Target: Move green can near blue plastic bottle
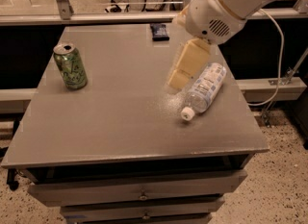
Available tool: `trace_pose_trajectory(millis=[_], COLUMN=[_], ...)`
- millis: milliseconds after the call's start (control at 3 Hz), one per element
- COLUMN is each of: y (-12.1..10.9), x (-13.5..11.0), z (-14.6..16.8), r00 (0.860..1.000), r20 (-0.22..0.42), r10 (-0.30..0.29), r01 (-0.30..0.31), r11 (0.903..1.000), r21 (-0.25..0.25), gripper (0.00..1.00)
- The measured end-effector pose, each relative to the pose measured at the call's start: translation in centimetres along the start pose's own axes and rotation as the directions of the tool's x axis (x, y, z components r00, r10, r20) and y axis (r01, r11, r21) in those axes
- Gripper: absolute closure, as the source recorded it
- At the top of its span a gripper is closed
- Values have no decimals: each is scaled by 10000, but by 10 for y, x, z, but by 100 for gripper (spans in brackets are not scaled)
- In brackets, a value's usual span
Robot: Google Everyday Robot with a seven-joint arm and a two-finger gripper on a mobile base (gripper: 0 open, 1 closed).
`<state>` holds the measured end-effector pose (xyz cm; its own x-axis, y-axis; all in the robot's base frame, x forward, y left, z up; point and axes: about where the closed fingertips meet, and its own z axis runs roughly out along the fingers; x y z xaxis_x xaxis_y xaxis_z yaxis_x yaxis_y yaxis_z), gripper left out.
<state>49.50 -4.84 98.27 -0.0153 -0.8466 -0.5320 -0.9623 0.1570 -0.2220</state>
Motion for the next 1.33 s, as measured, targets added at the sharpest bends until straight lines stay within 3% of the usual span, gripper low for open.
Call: trace_pose_trajectory(millis=[333, 667, 1000, 1333], y=[-25, -53, -61, -64], x=[-40, -94, -150, -187], z=[44, 101, 154, 196], r00=[9915, 9662, 9306, 9000], r20=[1299, 2541, 3555, 4191], r10=[-68, -432, -871, -1196], r01=[110, 687, 1499, 2115], r11=[9994, 9933, 9768, 9606], r21=[-315, -926, -1530, -1801], gripper=[0, 0, 0, 0])
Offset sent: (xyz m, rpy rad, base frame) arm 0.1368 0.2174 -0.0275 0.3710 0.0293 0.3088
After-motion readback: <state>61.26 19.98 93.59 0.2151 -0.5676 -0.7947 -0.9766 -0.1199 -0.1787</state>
